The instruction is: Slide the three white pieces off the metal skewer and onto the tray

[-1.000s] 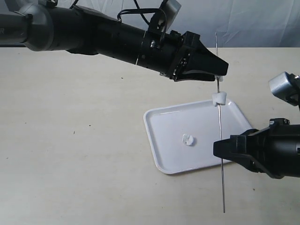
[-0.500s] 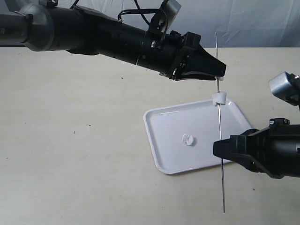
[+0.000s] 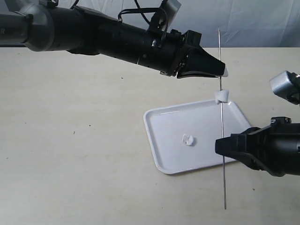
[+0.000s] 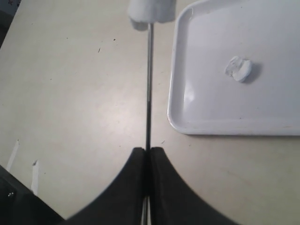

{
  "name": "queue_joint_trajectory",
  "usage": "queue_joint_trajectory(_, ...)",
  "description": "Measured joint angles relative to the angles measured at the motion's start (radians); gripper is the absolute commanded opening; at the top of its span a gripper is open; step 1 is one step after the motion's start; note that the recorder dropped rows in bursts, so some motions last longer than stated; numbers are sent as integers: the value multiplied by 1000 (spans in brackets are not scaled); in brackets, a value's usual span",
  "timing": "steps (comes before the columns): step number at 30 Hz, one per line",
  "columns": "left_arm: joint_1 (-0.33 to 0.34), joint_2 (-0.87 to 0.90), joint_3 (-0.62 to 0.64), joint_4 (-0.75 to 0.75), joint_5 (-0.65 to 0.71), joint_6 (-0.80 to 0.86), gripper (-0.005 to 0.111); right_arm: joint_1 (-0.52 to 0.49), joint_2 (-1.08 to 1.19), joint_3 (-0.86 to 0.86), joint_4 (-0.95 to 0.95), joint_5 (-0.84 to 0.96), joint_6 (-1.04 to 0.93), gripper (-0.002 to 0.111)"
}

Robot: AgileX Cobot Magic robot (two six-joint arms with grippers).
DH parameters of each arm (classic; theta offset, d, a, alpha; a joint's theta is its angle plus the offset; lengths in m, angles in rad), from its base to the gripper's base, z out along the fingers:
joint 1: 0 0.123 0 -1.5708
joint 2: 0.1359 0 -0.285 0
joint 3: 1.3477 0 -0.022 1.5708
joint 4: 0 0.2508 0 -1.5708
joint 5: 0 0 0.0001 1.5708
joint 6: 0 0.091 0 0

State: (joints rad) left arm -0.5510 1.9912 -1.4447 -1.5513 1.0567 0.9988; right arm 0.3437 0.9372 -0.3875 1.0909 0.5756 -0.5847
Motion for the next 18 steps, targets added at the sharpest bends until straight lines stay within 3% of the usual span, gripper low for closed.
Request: queue_joint_trajectory(18, 12, 4, 7, -45, 18, 47, 3, 0, -2, 18, 6, -1, -13, -1)
